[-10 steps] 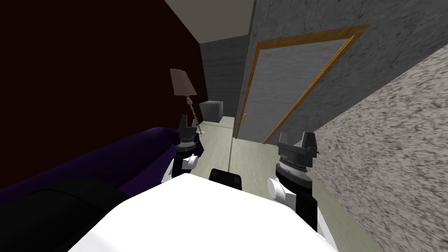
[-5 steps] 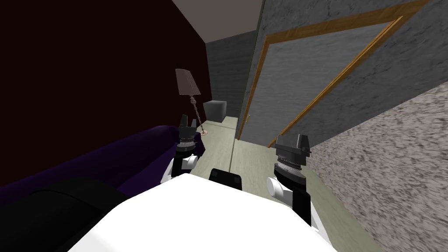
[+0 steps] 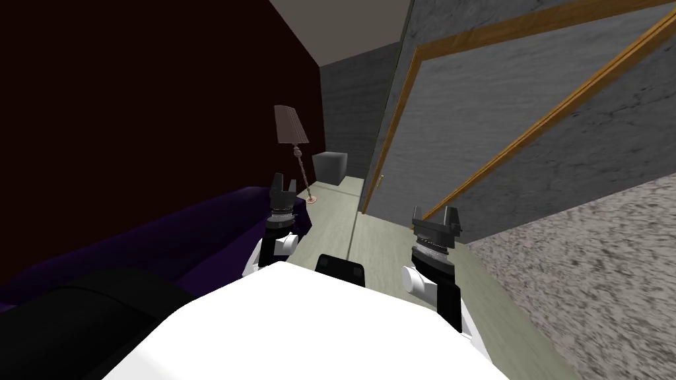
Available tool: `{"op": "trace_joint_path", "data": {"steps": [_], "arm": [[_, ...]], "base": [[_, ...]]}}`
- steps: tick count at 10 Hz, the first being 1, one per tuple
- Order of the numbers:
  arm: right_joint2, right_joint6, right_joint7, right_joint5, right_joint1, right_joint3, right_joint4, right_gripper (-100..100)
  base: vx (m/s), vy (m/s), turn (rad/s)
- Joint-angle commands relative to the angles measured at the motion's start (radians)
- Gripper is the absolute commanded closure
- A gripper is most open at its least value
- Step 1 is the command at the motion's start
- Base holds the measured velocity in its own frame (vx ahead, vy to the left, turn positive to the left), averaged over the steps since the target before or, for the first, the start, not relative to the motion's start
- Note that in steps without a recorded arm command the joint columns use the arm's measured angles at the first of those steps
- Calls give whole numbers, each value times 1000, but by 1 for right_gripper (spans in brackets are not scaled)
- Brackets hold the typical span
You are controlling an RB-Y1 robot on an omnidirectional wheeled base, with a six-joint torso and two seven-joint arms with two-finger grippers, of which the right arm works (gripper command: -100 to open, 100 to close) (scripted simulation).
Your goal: Pull the door open
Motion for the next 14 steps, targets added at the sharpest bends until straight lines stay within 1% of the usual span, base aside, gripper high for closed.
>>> {"op": "trace_joint_path", "data": {"steps": [1, 5, 6, 7, 11, 13, 14], "arm": [[-9, -10, -34, -22, -15, -13, 47, -100], [-25, -30, -117, -78, -49, -40, 155, -100], [-25, -30, -117, -78, -49, -40, 161, -100], [-29, -35, -138, -92, -58, -47, 190, -100], [-47, -57, -232, -155, -96, -77, 318, -100], [-56, -68, -282, -188, -116, -93, 374, -100], [-56, -68, -282, -188, -116, -93, 385, -100]], "base": [[80, -49, 153], [83, -46, 173], [51, -42, 56], [43, -33, 104], [75, -60, 195], [90, -63, 206], [58, -48, 67]]}}
